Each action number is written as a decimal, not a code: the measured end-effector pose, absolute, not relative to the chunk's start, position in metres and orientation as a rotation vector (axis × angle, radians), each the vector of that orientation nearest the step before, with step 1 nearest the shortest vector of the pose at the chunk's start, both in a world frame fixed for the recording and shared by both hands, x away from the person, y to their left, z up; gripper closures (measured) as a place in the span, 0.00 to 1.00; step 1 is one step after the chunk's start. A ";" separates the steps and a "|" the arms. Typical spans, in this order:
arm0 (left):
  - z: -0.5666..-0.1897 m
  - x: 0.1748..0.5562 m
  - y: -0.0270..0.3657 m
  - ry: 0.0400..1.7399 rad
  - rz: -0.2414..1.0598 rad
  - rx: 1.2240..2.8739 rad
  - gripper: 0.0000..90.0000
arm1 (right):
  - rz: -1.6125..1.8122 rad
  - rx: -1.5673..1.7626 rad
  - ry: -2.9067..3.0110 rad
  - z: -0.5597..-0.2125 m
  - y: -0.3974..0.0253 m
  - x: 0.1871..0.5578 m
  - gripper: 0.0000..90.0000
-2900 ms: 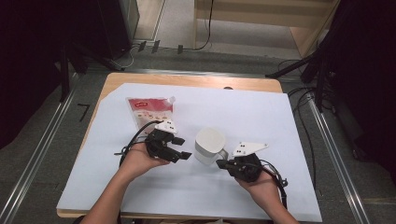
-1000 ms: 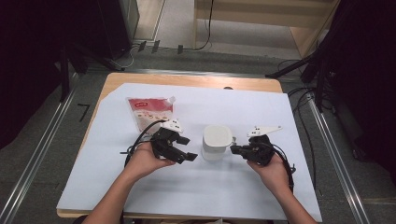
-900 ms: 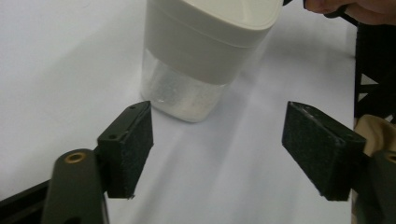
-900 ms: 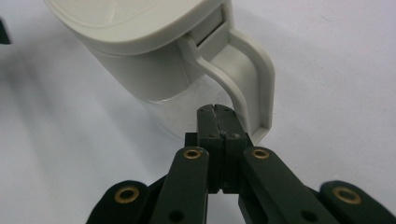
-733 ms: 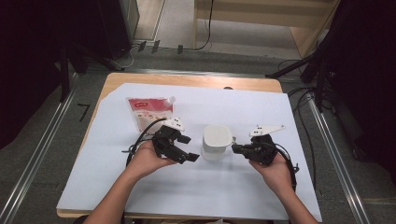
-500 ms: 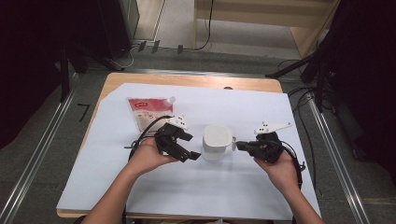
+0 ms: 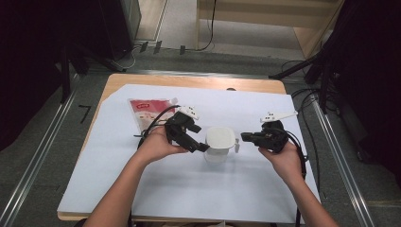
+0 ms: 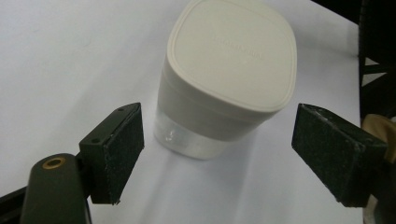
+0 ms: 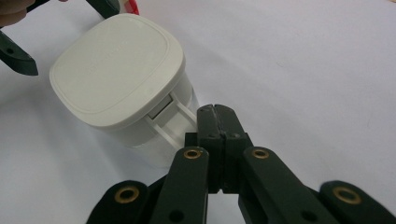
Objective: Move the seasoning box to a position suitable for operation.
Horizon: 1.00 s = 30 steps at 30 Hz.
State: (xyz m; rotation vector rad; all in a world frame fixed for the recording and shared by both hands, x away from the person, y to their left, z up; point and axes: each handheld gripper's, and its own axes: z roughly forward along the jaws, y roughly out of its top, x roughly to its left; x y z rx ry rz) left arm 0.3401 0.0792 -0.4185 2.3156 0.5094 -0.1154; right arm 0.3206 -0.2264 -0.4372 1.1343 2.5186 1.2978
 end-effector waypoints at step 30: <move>-0.441 0.343 0.061 0.497 -0.103 2.340 0.14 | 1.276 1.136 2.540 -0.450 -0.218 0.313 1.00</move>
